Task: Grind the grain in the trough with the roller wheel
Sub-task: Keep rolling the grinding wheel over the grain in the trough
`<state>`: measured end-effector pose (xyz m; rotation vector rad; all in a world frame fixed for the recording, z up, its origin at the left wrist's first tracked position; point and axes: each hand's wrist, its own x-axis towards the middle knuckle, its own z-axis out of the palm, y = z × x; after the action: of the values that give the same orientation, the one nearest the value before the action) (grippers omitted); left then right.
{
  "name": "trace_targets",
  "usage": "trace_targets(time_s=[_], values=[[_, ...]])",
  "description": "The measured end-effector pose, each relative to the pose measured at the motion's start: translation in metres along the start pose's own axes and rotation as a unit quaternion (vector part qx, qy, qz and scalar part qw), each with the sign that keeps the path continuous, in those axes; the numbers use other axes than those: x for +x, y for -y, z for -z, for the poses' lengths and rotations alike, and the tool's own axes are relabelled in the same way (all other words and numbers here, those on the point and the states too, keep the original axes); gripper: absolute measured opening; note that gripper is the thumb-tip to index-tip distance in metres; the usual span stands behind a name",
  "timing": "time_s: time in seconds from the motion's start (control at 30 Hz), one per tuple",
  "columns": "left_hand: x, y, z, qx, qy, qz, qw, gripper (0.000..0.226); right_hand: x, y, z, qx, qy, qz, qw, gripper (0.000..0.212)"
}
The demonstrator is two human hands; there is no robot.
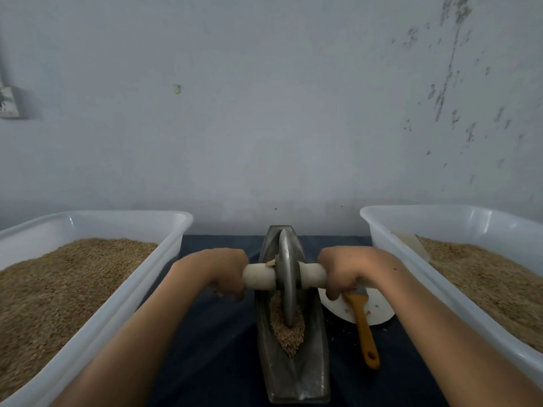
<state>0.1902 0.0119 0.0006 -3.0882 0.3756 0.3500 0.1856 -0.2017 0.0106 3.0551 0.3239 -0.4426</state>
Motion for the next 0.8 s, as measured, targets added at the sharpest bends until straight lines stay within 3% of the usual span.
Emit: trace_targets(time_s=[0.07, 0.13, 0.27, 0.37, 0.43, 0.57, 0.67, 0.73, 0.8], values=[[0.001, -0.001, 0.0, 0.006, -0.005, 0.005, 1.0, 0.032, 0.0, 0.001, -0.001, -0.011, -0.005, -0.001, 1.0, 0.035], [0.003, -0.004, -0.002, 0.054, -0.067, 0.025, 0.996, 0.037, 0.002, 0.0, -0.001, -0.011, -0.038, -0.003, 0.999, 0.034], [0.011, -0.004, -0.01, 0.098, -0.199, 0.027, 0.975, 0.033, 0.009, -0.001, -0.008, -0.06, -0.172, -0.009, 0.983, 0.027], [0.013, -0.004, -0.013, 0.084, -0.235, 0.025, 0.968, 0.031, 0.014, 0.001, -0.015, -0.063, -0.253, -0.005, 0.965, 0.02], [0.012, -0.004, -0.012, 0.085, -0.214, 0.025, 0.973, 0.034, 0.012, 0.0, -0.013, -0.063, -0.232, -0.001, 0.971, 0.022], [0.005, -0.005, -0.003, 0.066, -0.076, 0.035, 0.994, 0.04, 0.003, -0.004, -0.004, -0.043, -0.081, 0.013, 0.996, 0.034], [0.001, -0.004, -0.002, 0.012, 0.007, 0.014, 1.0, 0.02, 0.0, -0.002, -0.002, -0.037, -0.001, 0.009, 0.999, 0.037], [0.0, -0.002, -0.002, -0.01, 0.016, 0.009, 1.0, 0.019, 0.0, -0.001, -0.002, -0.026, -0.008, 0.012, 1.0, 0.035], [0.0, -0.004, -0.002, 0.01, -0.023, 0.014, 1.0, 0.019, 0.0, -0.003, -0.002, -0.012, -0.037, 0.015, 0.999, 0.033]])
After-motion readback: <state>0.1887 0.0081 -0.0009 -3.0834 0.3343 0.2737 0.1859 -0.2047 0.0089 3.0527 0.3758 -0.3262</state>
